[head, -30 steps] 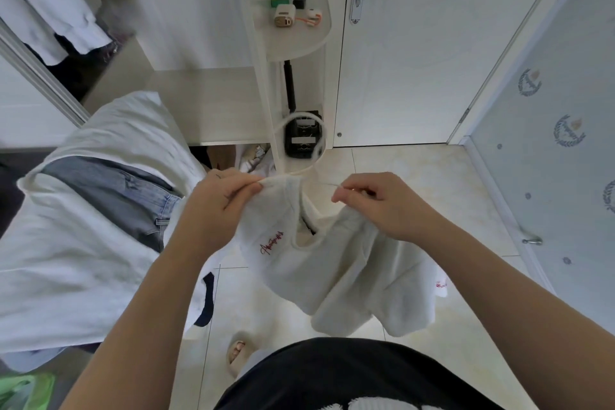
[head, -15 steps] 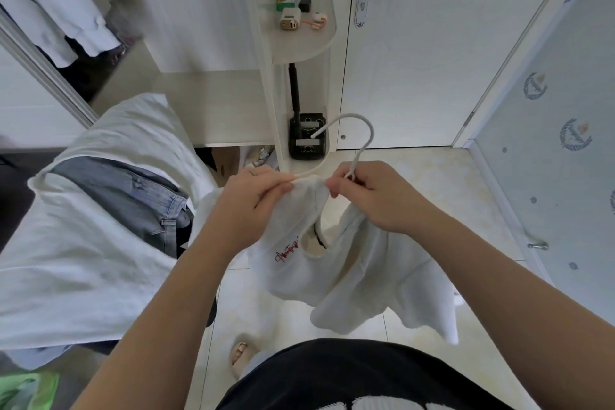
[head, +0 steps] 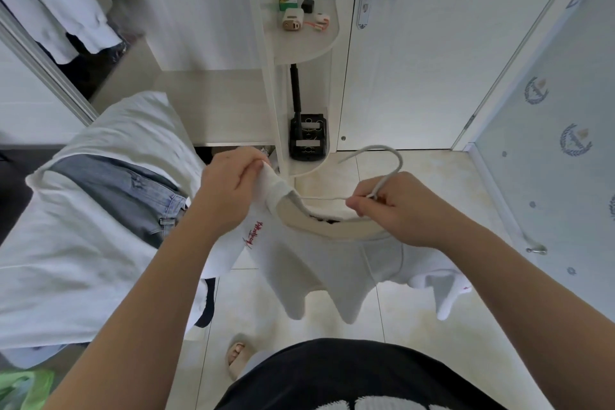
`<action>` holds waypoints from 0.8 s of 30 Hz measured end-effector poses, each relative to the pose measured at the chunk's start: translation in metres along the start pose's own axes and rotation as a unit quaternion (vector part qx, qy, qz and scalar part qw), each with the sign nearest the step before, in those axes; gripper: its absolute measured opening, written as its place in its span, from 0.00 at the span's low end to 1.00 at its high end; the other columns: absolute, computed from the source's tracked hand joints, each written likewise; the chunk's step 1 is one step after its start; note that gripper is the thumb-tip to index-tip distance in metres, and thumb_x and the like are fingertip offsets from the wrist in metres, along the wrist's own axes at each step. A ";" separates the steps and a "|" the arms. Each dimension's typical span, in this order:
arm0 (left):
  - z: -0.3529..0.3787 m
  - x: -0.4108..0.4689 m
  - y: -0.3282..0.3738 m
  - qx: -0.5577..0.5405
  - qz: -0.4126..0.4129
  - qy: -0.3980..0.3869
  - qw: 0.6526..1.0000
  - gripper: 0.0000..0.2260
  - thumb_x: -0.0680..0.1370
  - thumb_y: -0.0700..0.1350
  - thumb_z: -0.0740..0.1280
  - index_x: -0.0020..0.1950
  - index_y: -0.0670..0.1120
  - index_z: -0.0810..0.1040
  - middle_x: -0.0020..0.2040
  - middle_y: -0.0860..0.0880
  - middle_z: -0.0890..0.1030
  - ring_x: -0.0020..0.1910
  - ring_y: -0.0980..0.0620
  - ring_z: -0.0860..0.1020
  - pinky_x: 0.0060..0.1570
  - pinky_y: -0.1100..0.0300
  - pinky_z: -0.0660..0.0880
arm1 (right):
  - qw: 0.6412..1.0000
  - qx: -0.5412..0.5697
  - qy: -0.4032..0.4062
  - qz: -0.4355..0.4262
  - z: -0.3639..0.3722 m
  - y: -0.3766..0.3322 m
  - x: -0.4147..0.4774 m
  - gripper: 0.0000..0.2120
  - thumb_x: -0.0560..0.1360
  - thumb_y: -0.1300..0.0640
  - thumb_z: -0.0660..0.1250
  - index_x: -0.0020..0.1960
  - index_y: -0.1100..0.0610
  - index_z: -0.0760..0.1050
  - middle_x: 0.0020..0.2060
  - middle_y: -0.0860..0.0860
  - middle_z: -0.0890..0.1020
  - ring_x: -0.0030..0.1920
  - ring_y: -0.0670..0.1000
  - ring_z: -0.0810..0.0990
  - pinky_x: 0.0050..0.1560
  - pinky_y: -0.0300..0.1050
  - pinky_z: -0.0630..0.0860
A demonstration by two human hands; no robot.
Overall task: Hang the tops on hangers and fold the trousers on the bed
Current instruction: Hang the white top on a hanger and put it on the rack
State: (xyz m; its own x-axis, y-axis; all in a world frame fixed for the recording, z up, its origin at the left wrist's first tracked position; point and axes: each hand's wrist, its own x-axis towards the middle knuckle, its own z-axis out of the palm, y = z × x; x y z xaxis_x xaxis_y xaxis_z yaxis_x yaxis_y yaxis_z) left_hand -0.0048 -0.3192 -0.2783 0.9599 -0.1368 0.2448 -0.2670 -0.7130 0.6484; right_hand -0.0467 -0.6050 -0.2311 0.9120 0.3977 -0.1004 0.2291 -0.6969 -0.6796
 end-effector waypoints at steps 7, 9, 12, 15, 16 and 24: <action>0.013 -0.008 0.000 0.013 0.022 -0.041 0.999 0.18 0.82 0.59 0.54 0.65 0.58 0.78 0.62 0.58 0.77 0.66 0.52 0.72 0.69 0.44 0.67 | 0.991 0.095 0.082 0.037 0.004 -0.003 0.009 0.15 0.81 0.52 0.65 0.37 0.55 0.78 0.20 0.43 0.64 0.23 0.45 0.62 0.27 0.36 0.62; 0.015 -0.014 -0.002 0.001 0.026 -0.039 0.999 0.18 0.80 0.59 0.62 0.68 0.56 0.75 0.64 0.57 0.74 0.66 0.52 0.70 0.68 0.51 0.66 | 0.990 0.098 0.090 0.042 0.001 -0.002 0.011 0.15 0.81 0.52 0.65 0.37 0.54 0.78 0.20 0.43 0.65 0.23 0.44 0.63 0.27 0.36 0.62; 0.015 -0.019 -0.013 -0.038 0.022 -0.002 0.999 0.14 0.80 0.47 0.69 0.65 0.57 0.75 0.60 0.56 0.76 0.59 0.56 0.73 0.59 0.62 0.70 | 0.990 0.101 0.088 0.045 -0.002 0.002 0.011 0.15 0.81 0.52 0.65 0.37 0.55 0.78 0.22 0.44 0.64 0.23 0.45 0.62 0.26 0.35 0.60; 0.010 -0.019 -0.024 -0.023 -0.005 0.034 0.999 0.08 0.82 0.42 0.67 0.59 0.52 0.79 0.49 0.55 0.82 0.45 0.58 0.77 0.45 0.63 0.73 | 0.990 0.106 0.081 0.043 -0.003 0.006 0.008 0.15 0.81 0.52 0.65 0.37 0.55 0.78 0.23 0.47 0.64 0.23 0.45 0.61 0.26 0.34 0.59; 0.009 -0.020 -0.027 -0.006 -0.001 0.030 1.000 0.07 0.82 0.43 0.66 0.57 0.51 0.80 0.45 0.54 0.82 0.42 0.57 0.78 0.41 0.62 0.73 | 0.990 0.108 0.078 0.042 -0.004 0.008 0.007 0.16 0.81 0.52 0.65 0.37 0.54 0.78 0.24 0.50 0.65 0.24 0.46 0.61 0.27 0.36 0.59; -0.003 -0.017 -0.029 0.014 -0.003 -0.054 0.998 0.07 0.81 0.46 0.67 0.58 0.49 0.80 0.48 0.53 0.82 0.48 0.55 0.80 0.50 0.55 0.78 | 0.987 0.134 0.077 0.054 -0.016 0.022 -0.003 0.17 0.80 0.51 0.66 0.33 0.51 0.80 0.25 0.51 0.65 0.28 0.49 0.63 0.28 0.35 0.61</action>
State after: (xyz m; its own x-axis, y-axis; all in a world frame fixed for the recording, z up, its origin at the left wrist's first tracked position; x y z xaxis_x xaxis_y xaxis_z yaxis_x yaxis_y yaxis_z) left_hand -0.0132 -0.2943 -0.2995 0.9655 -0.2046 0.1610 -0.2601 -0.7325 0.6291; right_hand -0.0386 -0.6309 -0.2340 0.9716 0.2205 -0.0856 0.0484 -0.5396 -0.8405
